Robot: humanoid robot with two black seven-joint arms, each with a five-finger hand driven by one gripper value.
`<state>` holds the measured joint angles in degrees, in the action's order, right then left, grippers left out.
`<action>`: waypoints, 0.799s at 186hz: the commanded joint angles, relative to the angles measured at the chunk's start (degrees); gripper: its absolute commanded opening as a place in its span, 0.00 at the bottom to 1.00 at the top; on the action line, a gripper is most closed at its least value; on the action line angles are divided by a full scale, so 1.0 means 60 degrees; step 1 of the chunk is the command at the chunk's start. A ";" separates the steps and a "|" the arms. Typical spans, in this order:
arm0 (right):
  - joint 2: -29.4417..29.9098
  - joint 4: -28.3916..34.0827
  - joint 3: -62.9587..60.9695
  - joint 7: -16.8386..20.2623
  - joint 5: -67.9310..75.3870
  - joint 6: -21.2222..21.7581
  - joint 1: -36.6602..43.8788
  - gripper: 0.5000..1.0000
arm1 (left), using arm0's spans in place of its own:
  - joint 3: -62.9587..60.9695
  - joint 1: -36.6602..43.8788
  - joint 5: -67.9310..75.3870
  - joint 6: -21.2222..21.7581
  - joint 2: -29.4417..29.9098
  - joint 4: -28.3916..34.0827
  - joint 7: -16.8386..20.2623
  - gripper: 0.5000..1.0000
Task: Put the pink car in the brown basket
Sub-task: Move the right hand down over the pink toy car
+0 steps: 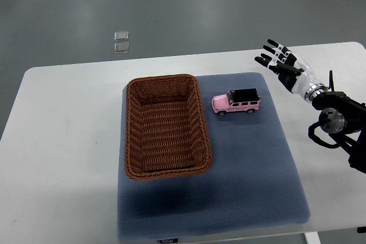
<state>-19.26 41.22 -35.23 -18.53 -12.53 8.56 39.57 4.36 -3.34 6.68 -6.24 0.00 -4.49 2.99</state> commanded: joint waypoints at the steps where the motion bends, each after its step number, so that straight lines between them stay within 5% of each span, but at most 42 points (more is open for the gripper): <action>1: -0.0041 0.0029 -0.0003 -0.0002 -0.1207 0.0140 0.0041 0.83 | -0.0009 0.0000 0.0000 0.0000 0.0000 0.0015 0.0000 1.00; 94: -0.0188 0.0702 0.0012 -0.0031 -0.8385 0.0140 0.0334 0.83 | -0.0024 0.0000 0.0000 0.0000 0.0000 0.0001 0.0000 1.00; 149: -0.0789 0.0703 0.1404 -0.0339 -0.9382 0.0111 0.1066 0.82 | -0.0024 0.0000 0.0000 0.0000 0.0000 0.0015 0.0000 1.00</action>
<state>-22.02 45.38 -30.55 -19.84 -68.31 9.27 44.39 4.22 -3.34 6.68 -6.24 0.00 -4.48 2.99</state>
